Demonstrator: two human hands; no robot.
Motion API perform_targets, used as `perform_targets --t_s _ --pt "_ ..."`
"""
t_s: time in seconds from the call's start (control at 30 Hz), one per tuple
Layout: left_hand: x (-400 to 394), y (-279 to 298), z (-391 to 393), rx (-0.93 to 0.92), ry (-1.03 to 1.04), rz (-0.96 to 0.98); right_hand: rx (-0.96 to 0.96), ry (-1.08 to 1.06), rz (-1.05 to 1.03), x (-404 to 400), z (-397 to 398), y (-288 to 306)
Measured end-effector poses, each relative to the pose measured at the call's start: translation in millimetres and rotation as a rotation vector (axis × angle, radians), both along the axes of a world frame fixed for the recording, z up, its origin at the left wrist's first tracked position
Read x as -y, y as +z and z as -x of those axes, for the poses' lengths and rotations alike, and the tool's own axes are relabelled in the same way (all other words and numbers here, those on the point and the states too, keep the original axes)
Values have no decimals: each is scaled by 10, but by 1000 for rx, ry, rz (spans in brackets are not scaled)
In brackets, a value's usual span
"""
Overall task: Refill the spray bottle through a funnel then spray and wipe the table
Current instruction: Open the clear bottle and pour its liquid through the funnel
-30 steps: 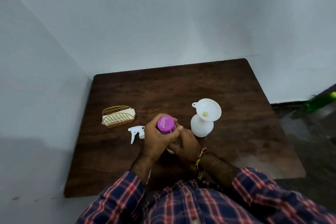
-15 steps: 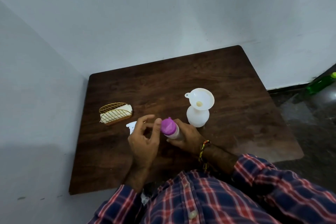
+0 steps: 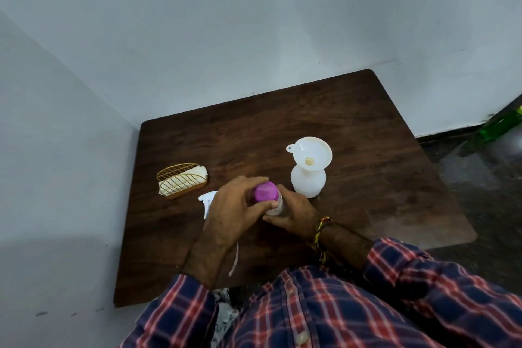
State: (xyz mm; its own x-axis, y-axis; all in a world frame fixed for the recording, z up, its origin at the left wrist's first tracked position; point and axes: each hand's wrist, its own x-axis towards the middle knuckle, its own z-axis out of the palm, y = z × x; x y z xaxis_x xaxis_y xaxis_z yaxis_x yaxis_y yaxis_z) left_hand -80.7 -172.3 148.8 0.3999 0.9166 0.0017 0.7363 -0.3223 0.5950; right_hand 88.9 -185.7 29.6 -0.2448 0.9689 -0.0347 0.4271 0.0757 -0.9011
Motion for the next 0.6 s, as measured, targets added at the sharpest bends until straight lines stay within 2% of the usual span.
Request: perform_targets --t_s 0.07,0.2,0.33,0.47,0.6 --pt "5 41 -17 -13 117 -33 12 2 11 2 -14 15" --pt "-9 -31 18 -42 -209 18 -1 40 -22 -5 -42 17" --pt "-24 51 -46 -55 15 -13 66 108 -16 4 -42 20" --pt "-86 -36 28 -150 -246 43 36 111 -26 -30 -69 27" --pt "-14 -47 -84 -117 53 11 80 125 -15 -67 -86 76"
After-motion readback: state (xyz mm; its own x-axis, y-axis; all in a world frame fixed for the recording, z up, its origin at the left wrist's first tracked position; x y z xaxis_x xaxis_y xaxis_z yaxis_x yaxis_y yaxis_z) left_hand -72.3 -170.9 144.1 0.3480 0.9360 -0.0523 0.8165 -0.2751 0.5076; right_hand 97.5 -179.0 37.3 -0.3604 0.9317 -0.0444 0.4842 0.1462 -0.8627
